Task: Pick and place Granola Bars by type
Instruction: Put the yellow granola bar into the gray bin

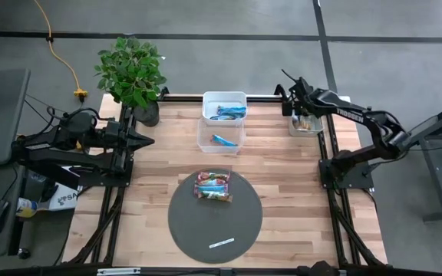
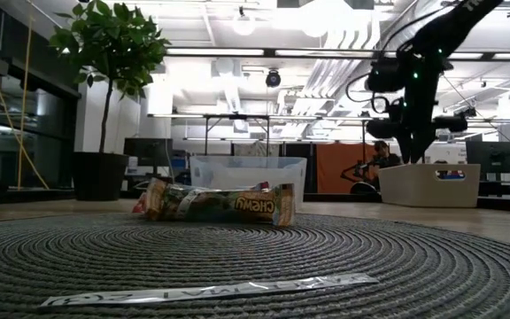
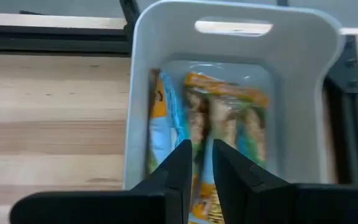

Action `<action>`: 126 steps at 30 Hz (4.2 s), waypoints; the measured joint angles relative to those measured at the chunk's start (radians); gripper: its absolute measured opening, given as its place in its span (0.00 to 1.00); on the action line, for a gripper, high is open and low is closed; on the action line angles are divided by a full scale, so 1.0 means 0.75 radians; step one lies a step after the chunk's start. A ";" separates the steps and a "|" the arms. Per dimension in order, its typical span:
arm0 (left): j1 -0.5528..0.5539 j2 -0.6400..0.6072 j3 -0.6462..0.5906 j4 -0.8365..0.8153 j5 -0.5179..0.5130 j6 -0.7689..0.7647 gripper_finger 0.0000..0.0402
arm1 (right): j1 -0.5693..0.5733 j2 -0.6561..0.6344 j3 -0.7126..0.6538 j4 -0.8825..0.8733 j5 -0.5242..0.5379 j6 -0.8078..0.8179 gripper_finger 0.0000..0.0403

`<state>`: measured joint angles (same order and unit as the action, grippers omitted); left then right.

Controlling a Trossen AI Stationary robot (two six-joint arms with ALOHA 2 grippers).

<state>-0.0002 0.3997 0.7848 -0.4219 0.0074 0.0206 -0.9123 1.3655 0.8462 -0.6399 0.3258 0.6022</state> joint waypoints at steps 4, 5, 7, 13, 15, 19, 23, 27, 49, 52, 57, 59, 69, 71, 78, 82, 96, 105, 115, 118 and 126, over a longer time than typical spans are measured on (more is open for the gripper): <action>0.000 0.000 0.000 0.000 0.000 0.000 0.00 | -0.012 0.000 -0.073 0.101 -0.058 0.030 0.10; 0.000 0.000 0.000 0.000 0.000 0.000 0.00 | -0.012 0.000 -0.087 0.122 -0.069 0.034 0.10; 0.000 0.000 0.000 0.000 0.000 0.000 0.00 | -0.013 0.001 -0.106 0.151 -0.092 0.035 0.11; 0.000 0.000 0.000 0.000 0.000 0.000 0.00 | -0.013 0.001 -0.103 0.149 -0.130 0.029 0.16; 0.000 0.000 0.000 0.000 0.000 0.000 0.00 | -0.013 0.001 -0.090 0.142 -0.139 0.027 0.18; 0.000 0.000 0.000 0.000 0.000 0.000 0.00 | -0.013 0.001 -0.051 0.120 -0.180 -0.007 0.24; 0.000 0.000 0.000 0.000 0.000 0.000 0.00 | -0.012 0.001 0.015 0.045 -0.191 -0.018 0.30; 0.000 0.000 0.000 0.000 0.001 0.000 0.00 | -0.009 0.001 0.131 -0.037 -0.203 -0.089 0.36; 0.000 0.000 0.000 0.000 0.000 0.000 0.00 | 0.528 0.000 0.914 -0.098 -0.342 -0.539 0.42; 0.000 0.000 0.000 0.000 0.000 0.000 0.00 | 0.659 0.000 0.940 -0.087 -0.390 -0.537 0.42; 0.000 0.000 0.000 0.000 0.000 0.000 0.00 | 0.881 0.000 0.941 -0.024 -0.422 -0.459 0.42; 0.000 0.000 0.000 0.000 0.000 0.000 0.00 | 0.966 0.006 0.941 0.012 -0.413 -0.427 0.42; 0.000 0.000 0.000 0.000 0.000 0.000 0.00 | 1.355 0.185 0.941 0.241 -0.276 -0.421 0.42; 0.000 0.000 0.000 0.000 0.000 0.000 0.00 | 1.401 0.251 0.940 0.246 -0.233 -0.436 0.42; 0.000 0.000 0.000 0.000 0.000 0.000 0.00 | 1.473 0.490 0.940 0.246 -0.163 -0.412 0.42; 0.000 0.000 0.000 0.000 0.000 0.000 0.00 | 1.501 0.617 0.940 0.247 -0.169 -0.405 0.42; 0.000 0.000 0.000 0.000 0.000 0.000 0.00 | 1.588 0.757 0.924 0.157 -0.251 -0.304 0.46; 0.000 0.000 0.000 0.000 0.000 0.000 0.00 | 1.663 0.757 0.783 0.128 -0.260 -0.081 0.48; 0.000 0.000 0.000 0.000 0.000 0.000 0.00 | 1.692 0.757 0.640 0.216 -0.196 0.039 0.48; 0.000 0.000 0.000 0.000 0.000 0.000 0.00 | 1.686 0.757 0.629 0.239 -0.150 0.041 0.48; 0.000 0.000 0.000 0.000 0.000 0.000 0.00 | 1.663 0.757 0.568 0.324 -0.121 0.040 0.48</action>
<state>-0.0002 0.3996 0.7849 -0.4219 0.0076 0.0204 0.3350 1.9331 1.2722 -0.3966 0.2353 0.6322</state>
